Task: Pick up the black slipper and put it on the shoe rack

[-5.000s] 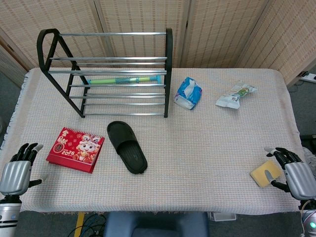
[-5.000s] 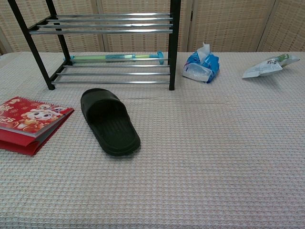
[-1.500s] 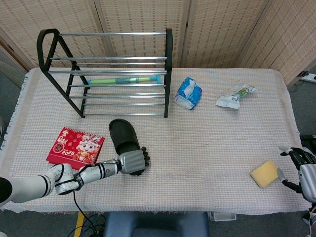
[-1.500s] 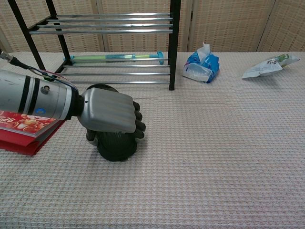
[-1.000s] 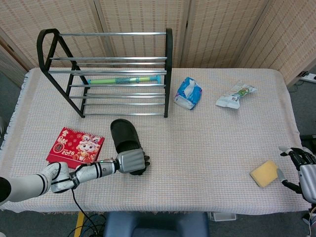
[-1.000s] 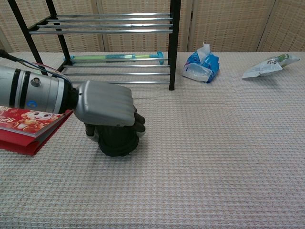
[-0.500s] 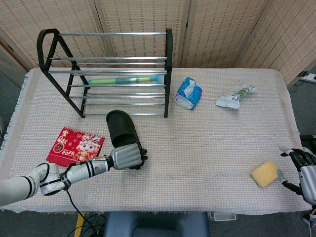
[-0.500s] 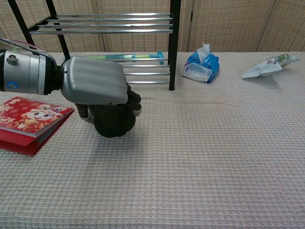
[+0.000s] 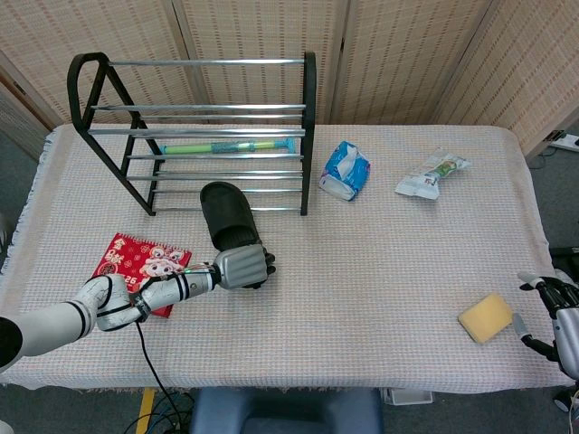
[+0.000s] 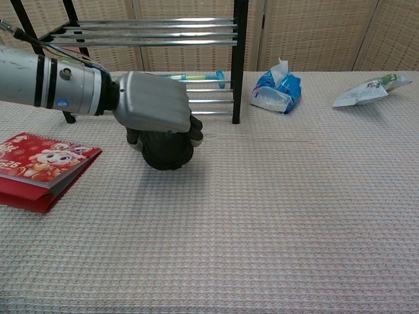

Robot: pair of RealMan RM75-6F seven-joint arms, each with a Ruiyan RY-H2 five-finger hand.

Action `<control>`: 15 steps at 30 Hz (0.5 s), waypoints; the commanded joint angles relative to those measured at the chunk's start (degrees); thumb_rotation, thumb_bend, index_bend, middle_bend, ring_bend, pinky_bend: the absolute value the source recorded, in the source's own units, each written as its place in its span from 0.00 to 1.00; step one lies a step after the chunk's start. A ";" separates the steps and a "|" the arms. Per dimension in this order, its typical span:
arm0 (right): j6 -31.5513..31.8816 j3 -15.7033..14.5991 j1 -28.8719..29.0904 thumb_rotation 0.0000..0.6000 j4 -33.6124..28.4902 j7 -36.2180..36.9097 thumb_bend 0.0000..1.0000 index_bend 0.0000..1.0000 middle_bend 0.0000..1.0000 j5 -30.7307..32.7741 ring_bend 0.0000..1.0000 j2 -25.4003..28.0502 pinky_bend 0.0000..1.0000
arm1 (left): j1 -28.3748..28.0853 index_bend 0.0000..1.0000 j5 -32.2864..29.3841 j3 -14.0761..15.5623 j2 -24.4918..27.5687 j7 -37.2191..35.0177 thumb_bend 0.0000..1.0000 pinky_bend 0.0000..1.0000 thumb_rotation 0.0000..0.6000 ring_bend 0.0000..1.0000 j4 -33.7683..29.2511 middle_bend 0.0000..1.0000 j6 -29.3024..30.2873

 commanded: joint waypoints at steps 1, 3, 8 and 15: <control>-0.37 0.07 0.05 1.00 -0.10 -0.26 0.38 0.20 0.35 0.29 0.25 0.11 0.22 | -1.51 0.65 0.73 0.84 -1.90 -2.96 0.19 0.62 1.00 0.53 3.87 0.60 -0.23; -0.64 0.10 0.14 1.00 -0.18 -0.47 0.38 0.20 0.35 0.39 0.25 0.14 0.22 | -1.96 0.65 0.85 1.10 -2.45 -4.28 0.19 0.62 1.00 0.53 5.57 0.60 0.00; -1.55 0.19 0.51 1.00 -0.24 -0.64 0.38 0.20 0.35 0.68 0.25 -0.06 0.22 | -3.03 0.65 1.32 2.06 -3.56 -7.63 0.19 0.62 1.00 0.53 9.74 0.60 0.85; -2.08 0.33 0.73 1.00 0.19 -0.38 0.38 0.20 0.35 0.94 0.25 -0.39 0.22 | -3.85 0.65 1.66 3.36 -4.52 -10.74 0.19 0.62 1.00 0.52 14.07 0.60 1.98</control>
